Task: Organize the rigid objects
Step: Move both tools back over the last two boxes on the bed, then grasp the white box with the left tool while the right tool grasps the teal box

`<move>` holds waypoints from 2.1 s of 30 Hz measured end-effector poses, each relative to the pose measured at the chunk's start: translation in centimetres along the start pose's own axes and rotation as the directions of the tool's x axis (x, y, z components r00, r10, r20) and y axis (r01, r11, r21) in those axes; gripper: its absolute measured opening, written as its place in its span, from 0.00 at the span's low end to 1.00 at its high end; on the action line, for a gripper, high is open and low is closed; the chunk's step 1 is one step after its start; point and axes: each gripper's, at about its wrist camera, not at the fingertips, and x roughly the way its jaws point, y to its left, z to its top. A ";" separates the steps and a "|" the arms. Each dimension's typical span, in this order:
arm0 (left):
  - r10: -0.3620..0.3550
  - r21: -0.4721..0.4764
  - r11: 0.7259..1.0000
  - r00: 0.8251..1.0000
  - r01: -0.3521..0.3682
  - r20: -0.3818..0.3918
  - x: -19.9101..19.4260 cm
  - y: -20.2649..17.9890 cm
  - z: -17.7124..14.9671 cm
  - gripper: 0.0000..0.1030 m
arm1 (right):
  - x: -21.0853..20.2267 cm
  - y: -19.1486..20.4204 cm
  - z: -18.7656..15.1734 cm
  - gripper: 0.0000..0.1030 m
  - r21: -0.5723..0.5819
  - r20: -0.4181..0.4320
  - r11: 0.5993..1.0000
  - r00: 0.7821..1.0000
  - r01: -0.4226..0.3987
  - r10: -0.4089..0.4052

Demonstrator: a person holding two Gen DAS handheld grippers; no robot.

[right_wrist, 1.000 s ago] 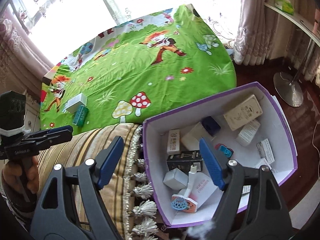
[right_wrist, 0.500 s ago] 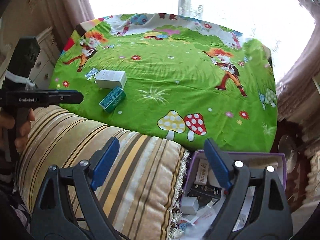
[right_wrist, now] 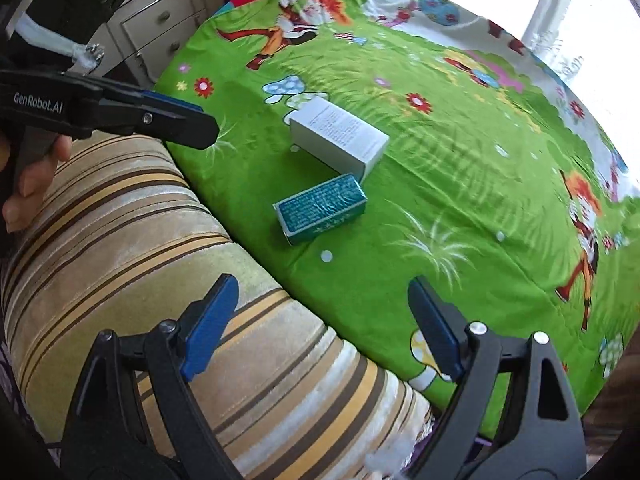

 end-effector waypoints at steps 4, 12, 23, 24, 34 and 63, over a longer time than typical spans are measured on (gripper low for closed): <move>0.016 -0.016 1.000 1.000 -0.016 0.002 0.1 0.8 0.4 0.65 | 2.1 0.2 1.5 0.86 -0.086 -0.041 0.995 0.998 -0.046 0.043; 0.050 -0.050 0.997 0.999 -0.050 0.001 0.5 2.4 1.3 0.72 | 5.7 -0.8 3.7 0.86 -0.129 -0.108 0.988 0.991 -0.088 0.075; 0.077 -0.062 0.995 0.997 -0.078 -0.022 1.6 3.3 2.1 0.73 | 8.7 -1.3 5.0 0.85 -0.115 -0.140 0.984 0.983 -0.135 0.118; 0.085 -0.059 0.995 0.996 -0.086 -0.023 1.8 3.2 2.2 0.73 | 8.7 -1.4 5.1 0.83 -0.105 -0.132 0.985 0.984 -0.136 0.122; 0.147 -0.060 0.987 0.989 -0.148 -0.028 4.4 1.5 4.1 0.87 | 6.8 -5.7 2.9 0.78 0.124 -0.061 0.991 0.996 -0.055 0.063; 0.394 0.077 0.918 0.917 -0.389 -0.066 12.6 -4.2 6.6 0.86 | -10.0 -13.1 -18.3 0.78 0.769 0.021 0.603 0.934 0.213 -0.357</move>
